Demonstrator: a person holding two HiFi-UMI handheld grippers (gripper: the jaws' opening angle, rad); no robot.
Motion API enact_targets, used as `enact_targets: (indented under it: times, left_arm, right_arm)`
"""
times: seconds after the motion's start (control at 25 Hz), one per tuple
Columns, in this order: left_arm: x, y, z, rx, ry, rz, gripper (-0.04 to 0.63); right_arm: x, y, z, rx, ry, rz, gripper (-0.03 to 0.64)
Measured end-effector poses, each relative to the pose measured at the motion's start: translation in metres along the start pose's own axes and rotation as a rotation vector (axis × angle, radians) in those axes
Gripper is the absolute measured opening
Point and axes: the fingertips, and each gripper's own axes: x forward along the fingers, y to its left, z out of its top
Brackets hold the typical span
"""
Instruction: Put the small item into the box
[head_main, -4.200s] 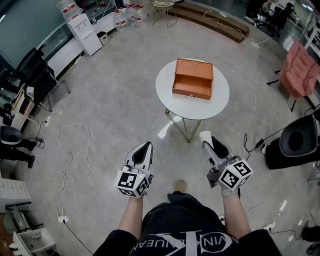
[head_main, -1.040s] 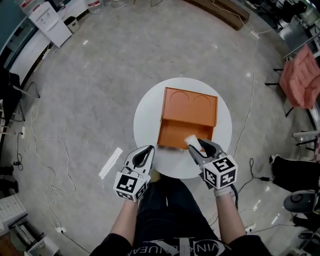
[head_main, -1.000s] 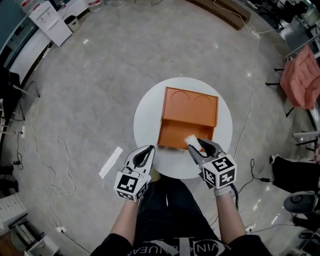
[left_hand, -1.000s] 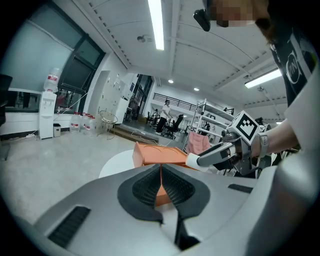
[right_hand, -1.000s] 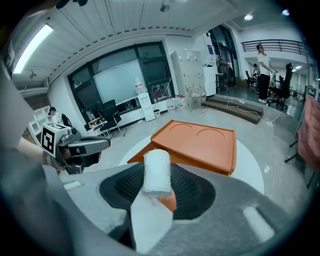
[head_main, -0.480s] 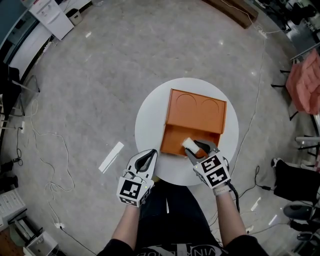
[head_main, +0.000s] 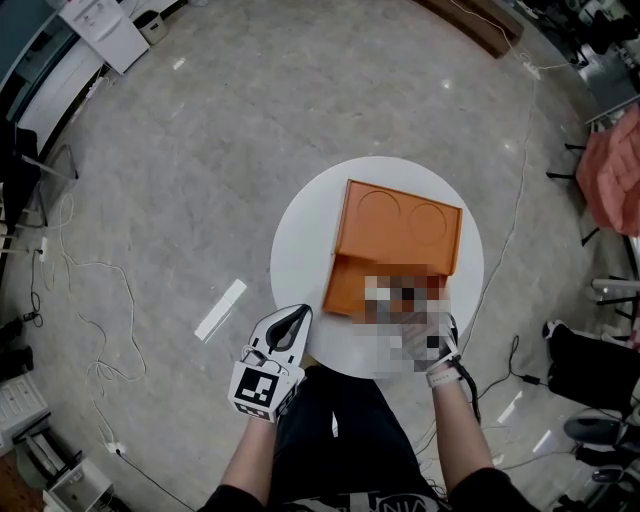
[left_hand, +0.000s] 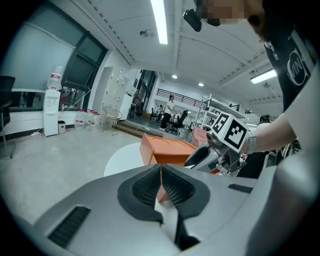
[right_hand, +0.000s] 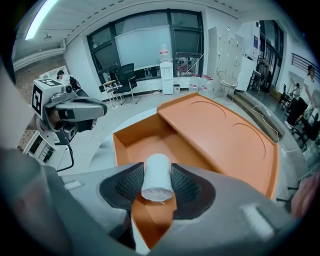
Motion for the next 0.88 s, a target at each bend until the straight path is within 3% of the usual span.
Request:
enact_targets:
  times: [0.36, 0.88]
  left_arm:
    - [0.001, 0.000, -0.010, -0.017, 0.003, -0.005, 0.014]
    - [-0.008, 0.001, -0.005, -0.028, 0.003, 0.011, 0.014]
  right_arm:
    - [0.008, 0.000, -0.010, -0.079, 0.055, 0.022, 0.170]
    - [-0.003, 0.001, -0.002, 0.038, -0.036, 0.022, 0.170]
